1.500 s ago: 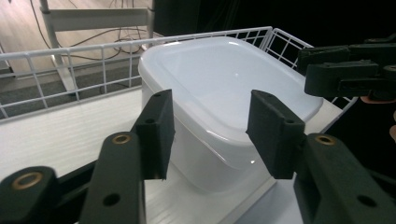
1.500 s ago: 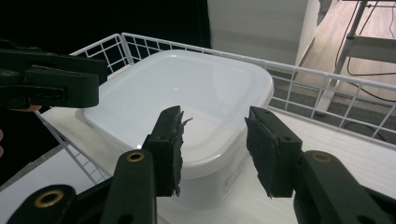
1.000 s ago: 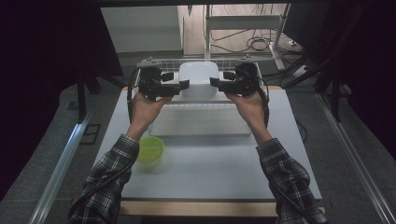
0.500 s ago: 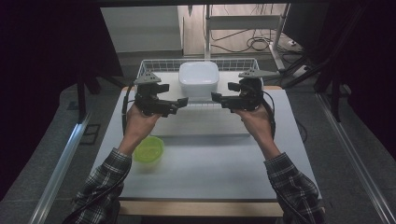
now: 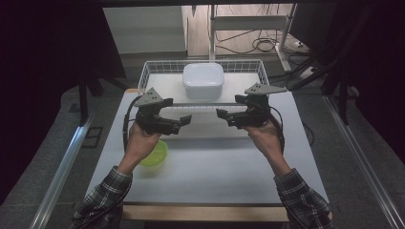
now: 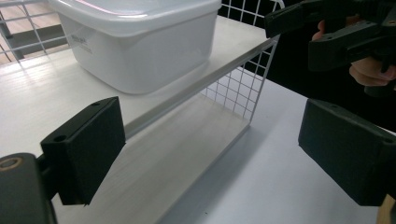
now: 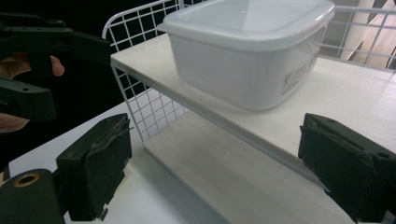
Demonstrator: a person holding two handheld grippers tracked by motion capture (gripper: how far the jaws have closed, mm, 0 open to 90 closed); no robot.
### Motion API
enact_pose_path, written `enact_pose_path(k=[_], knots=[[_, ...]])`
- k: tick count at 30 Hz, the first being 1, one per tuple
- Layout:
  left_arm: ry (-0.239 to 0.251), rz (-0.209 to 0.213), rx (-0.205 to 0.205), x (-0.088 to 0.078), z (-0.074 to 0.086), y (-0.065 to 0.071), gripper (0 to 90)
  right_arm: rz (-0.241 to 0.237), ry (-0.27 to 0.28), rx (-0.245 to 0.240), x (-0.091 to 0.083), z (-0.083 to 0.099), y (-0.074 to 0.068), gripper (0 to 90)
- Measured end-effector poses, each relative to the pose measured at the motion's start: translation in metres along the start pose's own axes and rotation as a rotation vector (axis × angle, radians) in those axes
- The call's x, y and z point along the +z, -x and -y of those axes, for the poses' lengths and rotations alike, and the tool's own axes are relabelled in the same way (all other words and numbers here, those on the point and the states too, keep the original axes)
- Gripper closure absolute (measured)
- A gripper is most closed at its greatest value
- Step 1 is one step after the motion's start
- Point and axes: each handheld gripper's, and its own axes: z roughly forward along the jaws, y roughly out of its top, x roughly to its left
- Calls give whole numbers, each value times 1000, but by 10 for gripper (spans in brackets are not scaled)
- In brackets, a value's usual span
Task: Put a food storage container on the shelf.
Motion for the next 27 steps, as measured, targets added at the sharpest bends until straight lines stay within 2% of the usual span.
enact_pose_path(k=[6,13,15,17,20,25,27], knots=[[28,16,10,-5,13,1,75,-1,-18,-24,-3,13,-3,65],[-21,15,1,-5,32,2,74,1,-32,-42,-5,28,-4,50],[-56,17,-9,-5,41,2,76,6,-42,-52,-6,33,-5,44],[-74,17,-19,-5,47,2,78,7,-46,-49,-7,37,-6,38],[-89,25,-37,-8,54,3,78,-5,-49,-20,-9,43,-6,34],[-101,14,-33,-10,63,6,77,0,-53,-26,-11,52,-8,29],[-113,5,-24,-11,69,9,74,8,-58,-43,-11,58,-10,24]])
